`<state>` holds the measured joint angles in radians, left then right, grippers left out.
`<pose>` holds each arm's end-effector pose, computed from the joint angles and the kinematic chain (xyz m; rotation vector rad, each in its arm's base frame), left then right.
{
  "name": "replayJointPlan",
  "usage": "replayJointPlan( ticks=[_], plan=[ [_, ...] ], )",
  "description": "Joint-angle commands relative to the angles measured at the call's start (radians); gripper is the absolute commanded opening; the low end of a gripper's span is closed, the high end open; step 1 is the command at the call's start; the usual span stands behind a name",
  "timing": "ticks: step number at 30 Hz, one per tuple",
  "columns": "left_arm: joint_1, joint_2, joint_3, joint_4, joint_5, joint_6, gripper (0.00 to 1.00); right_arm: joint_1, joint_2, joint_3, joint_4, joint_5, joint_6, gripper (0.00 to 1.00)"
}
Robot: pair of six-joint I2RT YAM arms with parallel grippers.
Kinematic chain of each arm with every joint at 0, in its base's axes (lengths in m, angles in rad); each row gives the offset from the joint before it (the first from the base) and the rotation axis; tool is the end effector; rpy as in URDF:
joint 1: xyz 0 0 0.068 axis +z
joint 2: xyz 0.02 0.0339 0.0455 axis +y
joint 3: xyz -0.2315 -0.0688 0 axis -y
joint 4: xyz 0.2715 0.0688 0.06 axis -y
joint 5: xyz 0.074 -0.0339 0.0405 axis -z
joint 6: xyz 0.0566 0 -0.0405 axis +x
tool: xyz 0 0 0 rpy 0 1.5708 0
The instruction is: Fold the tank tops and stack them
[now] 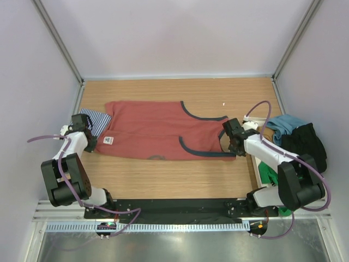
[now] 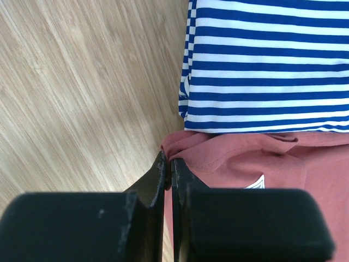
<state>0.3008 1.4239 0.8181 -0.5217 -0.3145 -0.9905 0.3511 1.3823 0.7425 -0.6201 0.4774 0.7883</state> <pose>0.2797 0.1051 0.1218 -1.6483 2.0326 0.1910 0.2608 0.0678 0.1086 0.6632 2.5263 -0.3142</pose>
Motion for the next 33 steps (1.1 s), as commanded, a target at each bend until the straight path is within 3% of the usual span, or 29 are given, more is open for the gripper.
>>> replayJointPlan(
  ticks=[1, 9, 10, 11, 14, 19, 23, 28, 33],
  plan=[
    [0.0, -0.014, 0.015, 0.002, -0.054, 0.001, 0.03, -0.02, -0.068, 0.012, -0.035, 0.105, 0.022, 0.01],
    [-0.002, -0.022, 0.007, -0.003, -0.049, -0.003, 0.03, -0.041, -0.034, 0.09, -0.058, 0.117, -0.026, 0.01],
    [-0.005, -0.023, 0.006, -0.001, -0.049, -0.005, 0.03, -0.041, -0.035, 0.071, -0.05, 0.103, -0.038, 0.05],
    [-0.008, -0.023, 0.004, -0.001, -0.051, -0.005, 0.03, -0.04, -0.038, 0.061, -0.026, 0.098, -0.049, 0.3],
    [-0.009, -0.02, 0.009, -0.006, -0.052, -0.005, 0.06, -0.04, -0.043, 0.054, 0.051, 0.04, -0.095, 0.47],
    [-0.025, -0.042, 0.018, -0.02, -0.066, -0.002, 0.29, -0.041, 0.059, 0.193, 0.068, -0.028, -0.191, 0.45],
    [-0.051, -0.086, 0.007, -0.021, -0.072, -0.011, 0.4, -0.055, 0.104, 0.235, 0.124, -0.098, -0.21, 0.47],
    [-0.098, -0.129, 0.026, -0.053, -0.107, -0.028, 0.72, -0.058, 0.211, 0.323, 0.171, -0.122, -0.196, 0.55],
    [-0.114, -0.146, 0.073, -0.121, -0.147, -0.034, 0.8, -0.069, 0.34, 0.403, 0.209, -0.14, -0.187, 0.57]
  ],
)
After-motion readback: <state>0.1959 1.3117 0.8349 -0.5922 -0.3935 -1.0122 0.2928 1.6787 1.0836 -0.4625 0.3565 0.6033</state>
